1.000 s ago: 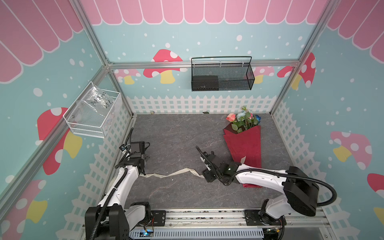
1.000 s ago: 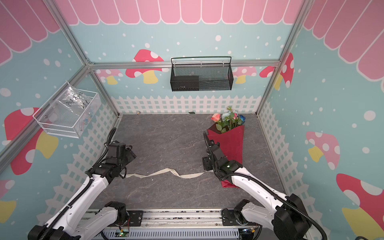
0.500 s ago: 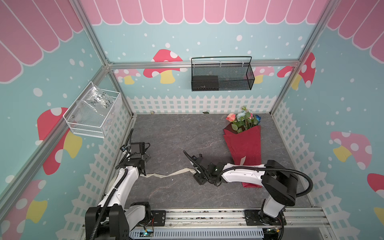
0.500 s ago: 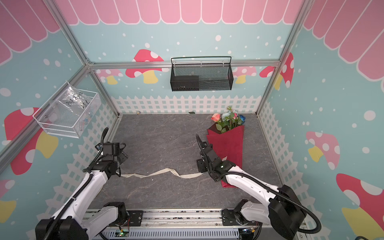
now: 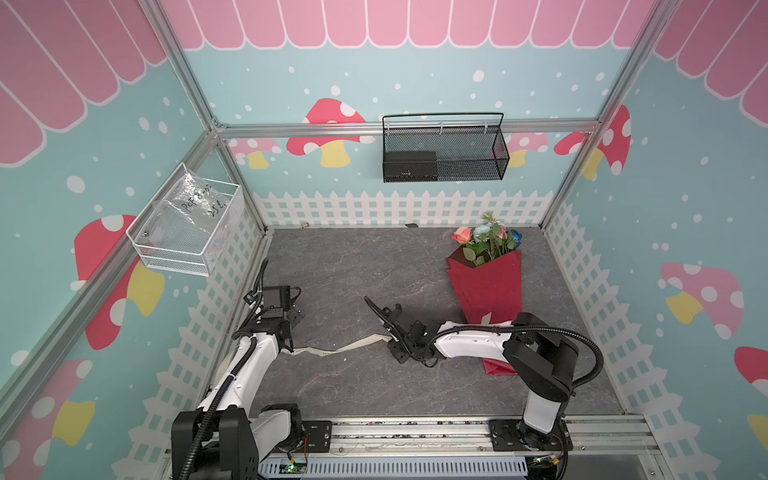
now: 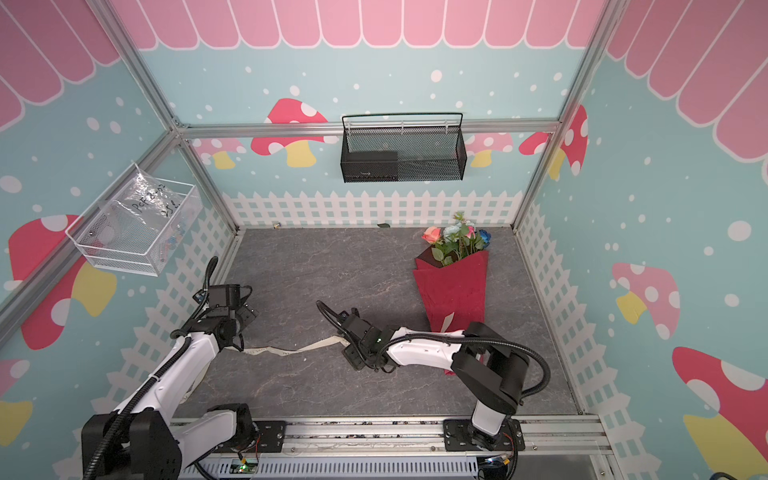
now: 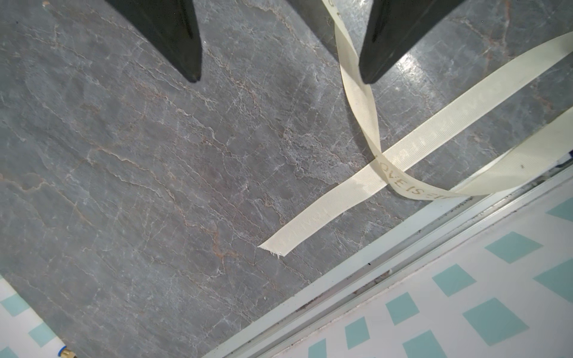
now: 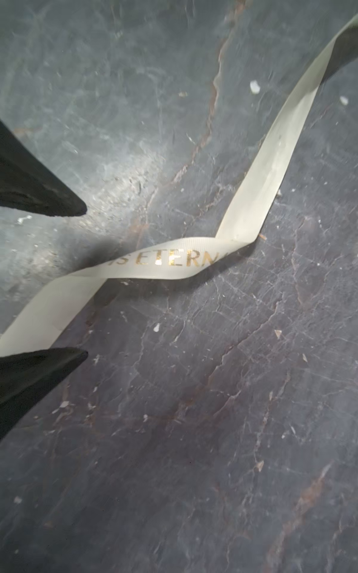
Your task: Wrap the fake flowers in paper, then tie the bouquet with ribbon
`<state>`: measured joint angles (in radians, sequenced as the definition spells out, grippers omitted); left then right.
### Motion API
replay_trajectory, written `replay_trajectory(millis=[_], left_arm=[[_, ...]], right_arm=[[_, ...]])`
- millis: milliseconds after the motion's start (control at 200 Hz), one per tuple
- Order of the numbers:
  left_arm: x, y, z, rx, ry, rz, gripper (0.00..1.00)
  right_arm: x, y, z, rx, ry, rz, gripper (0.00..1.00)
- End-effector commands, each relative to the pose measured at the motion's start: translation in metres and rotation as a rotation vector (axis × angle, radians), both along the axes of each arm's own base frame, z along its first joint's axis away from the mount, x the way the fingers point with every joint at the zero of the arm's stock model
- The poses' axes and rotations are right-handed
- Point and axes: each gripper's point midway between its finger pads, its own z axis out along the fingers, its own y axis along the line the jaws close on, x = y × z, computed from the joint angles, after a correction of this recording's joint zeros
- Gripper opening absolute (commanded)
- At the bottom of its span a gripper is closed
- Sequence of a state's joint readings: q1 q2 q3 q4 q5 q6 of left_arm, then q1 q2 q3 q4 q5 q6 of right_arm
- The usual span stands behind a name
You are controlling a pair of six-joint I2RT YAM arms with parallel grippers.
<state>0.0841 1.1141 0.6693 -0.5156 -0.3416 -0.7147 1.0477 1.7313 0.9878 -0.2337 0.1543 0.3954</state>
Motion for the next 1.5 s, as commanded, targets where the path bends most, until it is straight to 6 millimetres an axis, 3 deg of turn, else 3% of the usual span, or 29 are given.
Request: replay_trajectory(millis=[0,175,280,395,485,635,740,816,986,1111,1221,1361,1491], left_arm=[[0.002,-0.008,-0.008,-0.057,-0.014,-0.01,0.85],[0.006,-0.015,-0.015,-0.097,-0.016,-0.035,0.86],[0.011,-0.027,-0.018,-0.141,-0.027,-0.068,0.86],[0.018,-0.04,-0.019,-0.141,-0.023,-0.109,0.86],[0.027,-0.051,-0.02,-0.139,-0.011,-0.143,0.86],[0.042,-0.072,-0.019,-0.141,-0.012,-0.201,0.86],[0.047,-0.083,-0.02,-0.154,-0.012,-0.229,0.86],[0.046,-0.087,-0.021,-0.164,-0.013,-0.242,0.86],[0.034,-0.081,-0.024,-0.137,0.003,-0.233,0.86],[0.026,-0.071,-0.021,-0.103,0.001,-0.208,0.87],[0.016,-0.07,-0.018,-0.118,-0.01,-0.191,0.88],[-0.016,-0.058,-0.025,-0.135,0.028,-0.072,0.84],[-0.055,-0.043,-0.047,-0.189,0.106,0.064,0.8]], right_arm=[[0.013,0.0,-0.013,-0.052,-0.02,-0.014,0.66],[0.026,-0.016,-0.029,-0.053,0.046,-0.098,0.37],[0.035,-0.046,-0.028,-0.056,0.062,-0.214,0.19],[0.047,-0.082,-0.023,-0.017,0.094,-0.342,0.15],[0.055,-0.097,-0.016,0.009,0.088,-0.396,0.14],[0.063,-0.104,-0.005,0.064,0.098,-0.447,0.15],[0.062,-0.097,0.006,0.112,0.111,-0.429,0.35],[0.061,-0.103,0.017,0.112,0.092,-0.448,0.4],[0.061,-0.157,0.045,0.008,-0.013,-0.604,0.45],[0.055,-0.213,0.048,-0.052,-0.037,-0.767,0.48],[0.05,-0.248,0.05,-0.035,-0.047,-0.861,0.58],[0.048,-0.265,0.042,-0.021,-0.023,-0.899,0.6],[0.041,-0.28,0.026,-0.056,0.015,-0.937,0.6]])
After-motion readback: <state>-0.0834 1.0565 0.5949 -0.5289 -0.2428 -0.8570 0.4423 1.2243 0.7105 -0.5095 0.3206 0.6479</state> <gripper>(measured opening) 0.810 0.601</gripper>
